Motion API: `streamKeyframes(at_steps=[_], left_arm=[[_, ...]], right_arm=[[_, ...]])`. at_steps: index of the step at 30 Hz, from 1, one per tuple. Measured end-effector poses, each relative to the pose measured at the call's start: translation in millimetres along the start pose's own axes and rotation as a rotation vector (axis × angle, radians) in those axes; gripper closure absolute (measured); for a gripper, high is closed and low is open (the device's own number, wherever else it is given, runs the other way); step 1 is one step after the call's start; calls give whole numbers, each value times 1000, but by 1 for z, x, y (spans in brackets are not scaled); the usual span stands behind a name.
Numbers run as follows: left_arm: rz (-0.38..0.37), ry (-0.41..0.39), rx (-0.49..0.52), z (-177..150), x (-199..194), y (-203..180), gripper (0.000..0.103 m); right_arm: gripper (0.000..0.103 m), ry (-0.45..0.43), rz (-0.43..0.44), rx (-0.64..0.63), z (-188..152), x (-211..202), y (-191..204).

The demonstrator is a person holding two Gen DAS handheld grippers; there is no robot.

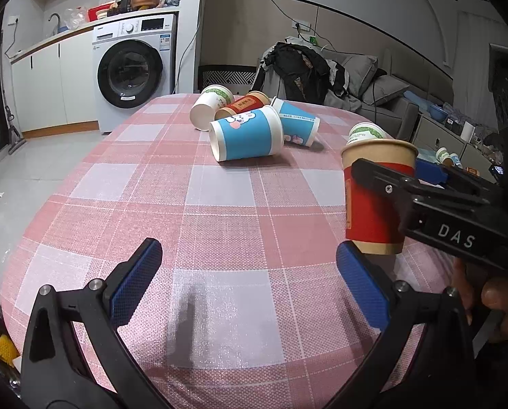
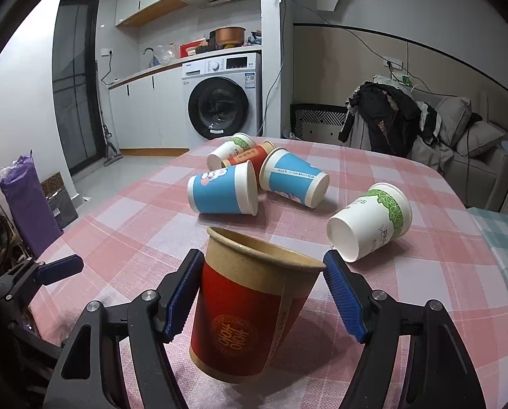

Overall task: Flip cup upright
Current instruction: 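Rotate the red cup upright with the right tool, rim facing up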

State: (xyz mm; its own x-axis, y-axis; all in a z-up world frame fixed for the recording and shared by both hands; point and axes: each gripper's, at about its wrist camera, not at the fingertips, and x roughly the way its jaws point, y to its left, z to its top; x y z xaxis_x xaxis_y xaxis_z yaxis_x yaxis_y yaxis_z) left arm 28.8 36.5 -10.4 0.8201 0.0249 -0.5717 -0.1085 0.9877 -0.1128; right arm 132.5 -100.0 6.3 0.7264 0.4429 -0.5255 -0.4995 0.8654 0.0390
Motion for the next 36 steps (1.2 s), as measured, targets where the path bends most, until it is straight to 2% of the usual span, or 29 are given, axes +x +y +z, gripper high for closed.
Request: streamKeyframes(at_steps=[17, 26, 33, 36], left_arm=[[9, -5, 3, -1, 1, 3, 1], [12, -9, 10, -3, 1, 1, 1], [12, -4, 12, -4, 2, 0, 1], [11, 0, 14, -4, 3, -1, 1]], right_arm=[[30, 17, -20, -44, -2, 1, 9], [28, 16, 28, -42, -11, -16, 6], [24, 12, 61, -36, -16, -19, 5], [19, 12, 67, -27, -16, -19, 4]])
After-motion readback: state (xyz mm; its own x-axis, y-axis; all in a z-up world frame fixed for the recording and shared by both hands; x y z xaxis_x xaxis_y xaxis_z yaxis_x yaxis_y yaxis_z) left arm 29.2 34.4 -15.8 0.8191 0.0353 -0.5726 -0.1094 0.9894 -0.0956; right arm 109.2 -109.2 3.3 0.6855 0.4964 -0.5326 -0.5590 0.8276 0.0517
